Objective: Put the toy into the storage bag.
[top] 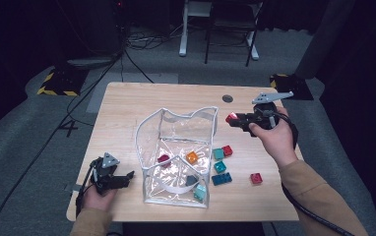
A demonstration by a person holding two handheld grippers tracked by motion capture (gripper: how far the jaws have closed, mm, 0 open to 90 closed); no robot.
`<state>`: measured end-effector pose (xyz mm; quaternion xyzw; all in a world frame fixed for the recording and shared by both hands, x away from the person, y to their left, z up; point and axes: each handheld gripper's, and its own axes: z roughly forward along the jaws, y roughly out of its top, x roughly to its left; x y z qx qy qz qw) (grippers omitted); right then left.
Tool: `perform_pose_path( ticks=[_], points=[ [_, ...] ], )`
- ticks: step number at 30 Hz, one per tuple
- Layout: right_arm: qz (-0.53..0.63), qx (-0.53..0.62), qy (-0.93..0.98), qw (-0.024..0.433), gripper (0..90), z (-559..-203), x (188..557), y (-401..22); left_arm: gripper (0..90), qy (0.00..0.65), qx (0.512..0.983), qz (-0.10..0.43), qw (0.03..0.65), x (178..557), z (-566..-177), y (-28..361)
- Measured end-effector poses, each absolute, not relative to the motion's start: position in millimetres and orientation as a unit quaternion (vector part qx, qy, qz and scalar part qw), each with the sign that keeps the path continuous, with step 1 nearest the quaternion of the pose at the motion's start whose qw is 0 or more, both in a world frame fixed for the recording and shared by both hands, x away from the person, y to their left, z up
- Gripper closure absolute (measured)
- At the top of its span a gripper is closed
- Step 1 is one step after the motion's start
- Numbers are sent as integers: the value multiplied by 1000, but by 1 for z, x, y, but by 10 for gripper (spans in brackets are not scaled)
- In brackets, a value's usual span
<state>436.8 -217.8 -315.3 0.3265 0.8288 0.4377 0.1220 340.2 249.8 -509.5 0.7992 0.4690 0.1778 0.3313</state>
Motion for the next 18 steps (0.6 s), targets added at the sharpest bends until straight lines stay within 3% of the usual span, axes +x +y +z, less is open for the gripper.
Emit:
perform_pose_path(
  ticks=[18],
  points=[
    [472, 269, 832, 119, 677, -271, 414, -186, 185, 469, 800, 177, 330, 340, -509, 250]
  ],
)
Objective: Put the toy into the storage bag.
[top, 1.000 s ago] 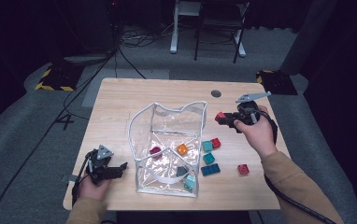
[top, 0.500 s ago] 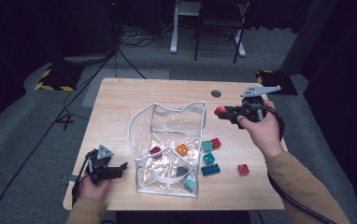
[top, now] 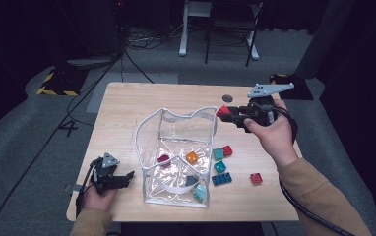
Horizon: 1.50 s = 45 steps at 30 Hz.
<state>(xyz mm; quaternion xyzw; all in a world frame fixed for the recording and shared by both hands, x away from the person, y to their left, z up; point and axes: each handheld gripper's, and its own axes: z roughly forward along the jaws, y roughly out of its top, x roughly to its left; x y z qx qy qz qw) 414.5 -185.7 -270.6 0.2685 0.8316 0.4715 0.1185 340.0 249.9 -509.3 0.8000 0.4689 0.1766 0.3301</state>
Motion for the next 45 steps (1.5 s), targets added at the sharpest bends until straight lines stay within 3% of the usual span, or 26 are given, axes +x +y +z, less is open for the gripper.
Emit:
perform_pose_path(
  ticks=[20, 45],
  points=[
    [468, 216, 853, 89, 676, -255, 404, -131, 184, 469, 800, 176, 330, 340, -509, 250],
    [433, 222, 873, 39, 676, -304, 421, -88, 184, 469, 800, 176, 330, 340, -509, 250]
  ],
)
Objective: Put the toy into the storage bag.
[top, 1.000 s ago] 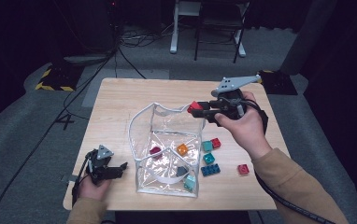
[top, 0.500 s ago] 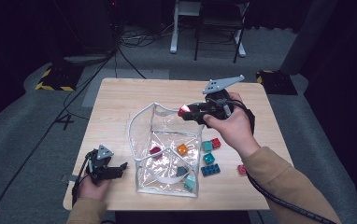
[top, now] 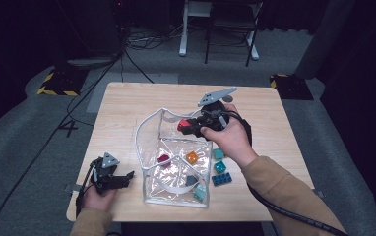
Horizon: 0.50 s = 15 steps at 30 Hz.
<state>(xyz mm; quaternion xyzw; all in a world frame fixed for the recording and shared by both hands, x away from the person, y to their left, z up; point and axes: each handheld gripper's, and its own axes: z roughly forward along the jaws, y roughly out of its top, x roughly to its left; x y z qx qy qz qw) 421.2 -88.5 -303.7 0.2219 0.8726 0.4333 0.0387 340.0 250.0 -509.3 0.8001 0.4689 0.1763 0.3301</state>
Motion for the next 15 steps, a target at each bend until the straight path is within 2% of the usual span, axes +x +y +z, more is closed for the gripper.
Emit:
perform_pose_path(
  ticks=[15],
  points=[
    [411, 208, 887, 21, 676, -321, 416, -71, 184, 468, 801, 176, 330, 340, -509, 250]
  ],
)
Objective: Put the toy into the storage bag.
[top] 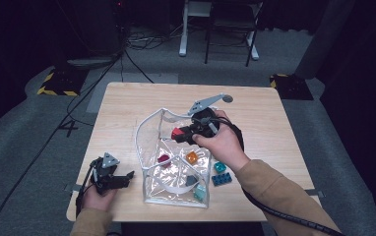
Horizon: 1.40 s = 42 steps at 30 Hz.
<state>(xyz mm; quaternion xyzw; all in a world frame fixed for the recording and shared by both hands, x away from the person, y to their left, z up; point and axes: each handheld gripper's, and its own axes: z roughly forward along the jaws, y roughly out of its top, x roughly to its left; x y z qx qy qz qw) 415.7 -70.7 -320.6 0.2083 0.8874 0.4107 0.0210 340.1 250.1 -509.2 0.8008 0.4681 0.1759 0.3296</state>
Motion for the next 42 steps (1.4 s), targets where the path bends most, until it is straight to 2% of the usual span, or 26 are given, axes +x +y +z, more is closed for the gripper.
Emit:
perform_pose_path(
  ticks=[5, 7, 9, 10, 14, 20, 27, 42],
  points=[
    [406, 207, 890, 18, 675, -323, 414, -69, 184, 468, 801, 176, 330, 340, -509, 250],
    [402, 208, 892, 12, 584, -325, 413, -68, 185, 468, 801, 176, 330, 340, -509, 250],
    [407, 205, 890, 21, 458, -326, 412, -67, 184, 468, 801, 176, 330, 340, -509, 250],
    [411, 200, 889, 28, 423, -326, 411, -67, 185, 468, 801, 176, 330, 340, -509, 250],
    [426, 193, 883, 44, 385, -318, 407, -71, 184, 468, 801, 176, 330, 340, -509, 250],
    [441, 194, 875, 58, 378, -307, 403, -85, 184, 468, 801, 176, 330, 340, -509, 250],
    [463, 210, 857, 78, 378, -290, 398, -122, 184, 468, 801, 176, 330, 340, -509, 250],
    [474, 245, 839, 105, 375, -280, 389, -180, 183, 468, 801, 176, 330, 340, -509, 250]
  ],
)
